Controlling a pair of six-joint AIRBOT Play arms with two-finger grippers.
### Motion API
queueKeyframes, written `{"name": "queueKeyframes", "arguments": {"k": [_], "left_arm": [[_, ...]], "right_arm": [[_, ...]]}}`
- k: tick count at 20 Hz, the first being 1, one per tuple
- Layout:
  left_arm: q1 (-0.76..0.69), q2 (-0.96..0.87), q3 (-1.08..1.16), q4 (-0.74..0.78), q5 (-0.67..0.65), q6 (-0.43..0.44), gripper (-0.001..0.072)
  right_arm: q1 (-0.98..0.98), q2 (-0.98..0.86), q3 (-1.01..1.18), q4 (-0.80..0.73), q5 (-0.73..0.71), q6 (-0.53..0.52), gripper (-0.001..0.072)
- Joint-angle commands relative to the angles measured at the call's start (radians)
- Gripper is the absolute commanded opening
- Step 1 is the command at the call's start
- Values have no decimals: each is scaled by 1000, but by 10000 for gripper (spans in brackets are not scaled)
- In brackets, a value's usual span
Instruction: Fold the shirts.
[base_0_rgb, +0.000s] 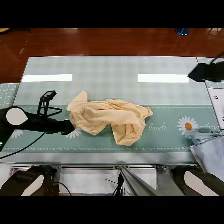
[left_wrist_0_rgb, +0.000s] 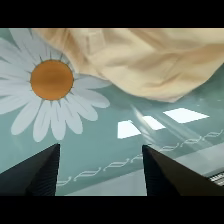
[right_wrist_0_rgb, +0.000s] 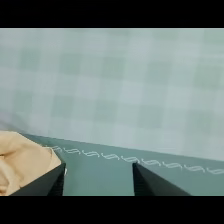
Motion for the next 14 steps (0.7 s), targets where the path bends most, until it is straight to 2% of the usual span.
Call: {"name": "queueKeyframes", "arguments": {"k": [1,4,5,8,14], "left_arm": [[188,-26,-95,-198,61,138,597],[325,-71,-108,-342,127,243,594],[343,-95,-108,-377,148,262,534],[322,-200,-107,-469,209,319,526],[212,-434,-106,-765,284,518,526]], "right_arm": [[-210,8,-131,225,-6,-84,491],[-225,8,-227,285,-11,-148,491],[-225,8,-250,306,-12,-161,491],[-225,8,-282,315,-12,-171,491],[-225,8,-282,333,48,-170,491]]}}
